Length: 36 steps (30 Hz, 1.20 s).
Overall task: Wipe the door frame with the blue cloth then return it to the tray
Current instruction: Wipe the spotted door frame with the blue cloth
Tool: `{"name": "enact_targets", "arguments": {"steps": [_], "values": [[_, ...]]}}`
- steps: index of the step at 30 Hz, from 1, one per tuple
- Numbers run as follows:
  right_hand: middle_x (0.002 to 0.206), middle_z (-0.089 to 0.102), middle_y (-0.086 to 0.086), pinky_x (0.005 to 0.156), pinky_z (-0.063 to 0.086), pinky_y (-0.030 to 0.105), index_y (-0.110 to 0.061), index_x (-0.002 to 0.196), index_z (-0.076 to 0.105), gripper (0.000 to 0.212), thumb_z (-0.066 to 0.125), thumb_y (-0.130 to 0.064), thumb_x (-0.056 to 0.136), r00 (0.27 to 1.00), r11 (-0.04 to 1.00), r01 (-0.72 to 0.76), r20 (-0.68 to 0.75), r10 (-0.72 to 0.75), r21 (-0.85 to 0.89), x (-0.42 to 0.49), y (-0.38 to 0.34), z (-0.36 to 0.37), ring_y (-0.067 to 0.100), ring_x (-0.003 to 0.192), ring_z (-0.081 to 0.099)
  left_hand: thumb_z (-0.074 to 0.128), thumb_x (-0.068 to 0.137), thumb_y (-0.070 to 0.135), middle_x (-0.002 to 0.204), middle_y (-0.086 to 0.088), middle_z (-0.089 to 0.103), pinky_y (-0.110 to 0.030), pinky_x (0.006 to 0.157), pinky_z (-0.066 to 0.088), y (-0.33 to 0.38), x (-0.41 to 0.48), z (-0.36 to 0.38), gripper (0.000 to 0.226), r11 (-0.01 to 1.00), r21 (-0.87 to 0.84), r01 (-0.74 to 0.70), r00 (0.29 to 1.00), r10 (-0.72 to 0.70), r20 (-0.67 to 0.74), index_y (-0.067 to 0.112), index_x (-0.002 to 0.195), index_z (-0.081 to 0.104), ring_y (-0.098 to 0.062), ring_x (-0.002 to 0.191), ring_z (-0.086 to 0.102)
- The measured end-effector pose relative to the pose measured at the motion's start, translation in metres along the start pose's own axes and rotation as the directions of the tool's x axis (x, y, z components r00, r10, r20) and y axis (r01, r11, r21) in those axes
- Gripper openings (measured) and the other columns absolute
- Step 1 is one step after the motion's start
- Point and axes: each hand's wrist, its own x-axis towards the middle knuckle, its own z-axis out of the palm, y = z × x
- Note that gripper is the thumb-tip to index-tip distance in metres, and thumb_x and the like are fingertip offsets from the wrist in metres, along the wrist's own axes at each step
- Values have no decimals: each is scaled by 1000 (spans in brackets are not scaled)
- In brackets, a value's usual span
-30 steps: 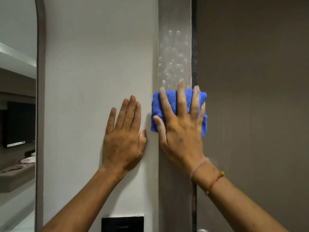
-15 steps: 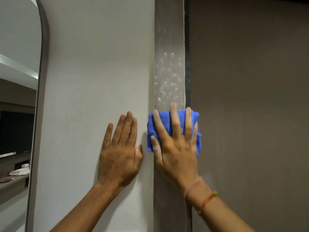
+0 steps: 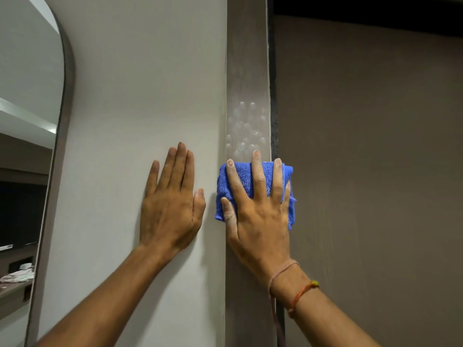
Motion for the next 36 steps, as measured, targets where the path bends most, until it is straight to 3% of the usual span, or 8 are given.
{"name": "enact_targets", "arguments": {"steps": [7,11,16,19,25,32,36], "values": [[159,6,10,114,5,62,-33,148,12,57,28,-49,95,999,1000,2,-51,-1,23,75,1,-8,40,144,-5,19,90,38,158,-11,2,-44,119,5,-3,0,3,66,1000,-5,-10,1000,10,-17,8,148,4,-23,145,-1],[158,13,11,114,11,62,-32,147,17,55,27,-47,95,991,997,-65,-112,69,40,42,-7,2,40,144,0,19,90,37,157,-12,5,-45,119,7,-2,0,3,66,1000,-5,-19,1000,19,-25,7,147,6,-23,145,2],[156,22,14,110,17,62,-30,146,23,55,27,-46,94,996,1000,-17,-86,18,11,15,-4,6,44,142,9,18,90,39,157,-12,4,-46,118,9,-2,0,2,66,1000,-16,-11,1000,11,-18,7,147,6,-24,145,2],[156,20,12,111,16,63,-31,146,22,55,28,-46,93,997,1000,25,-79,-23,19,51,3,-1,43,143,6,19,91,38,157,-12,7,-47,118,10,-2,-1,3,66,1000,-15,-20,999,19,-27,7,147,8,-24,145,4],[158,13,10,114,10,64,-33,147,15,54,29,-44,96,992,999,-21,-125,26,43,134,-1,-13,39,144,0,21,91,39,157,-12,7,-46,118,10,-5,0,7,66,1000,4,-19,999,19,-39,8,147,8,-24,145,4],[156,23,11,112,22,61,-31,146,22,55,27,-46,93,996,999,-4,-84,7,37,16,-2,2,39,143,9,19,90,38,157,-13,7,-47,118,9,-3,0,3,66,1000,9,-17,1000,17,-14,6,147,7,-24,145,4],[156,22,12,111,21,64,-31,146,21,56,28,-46,92,999,998,46,-29,-45,47,36,7,-2,41,143,8,19,90,37,157,-13,7,-46,118,9,-1,0,1,66,1000,5,-17,1000,17,-18,6,147,8,-24,145,4]]}}
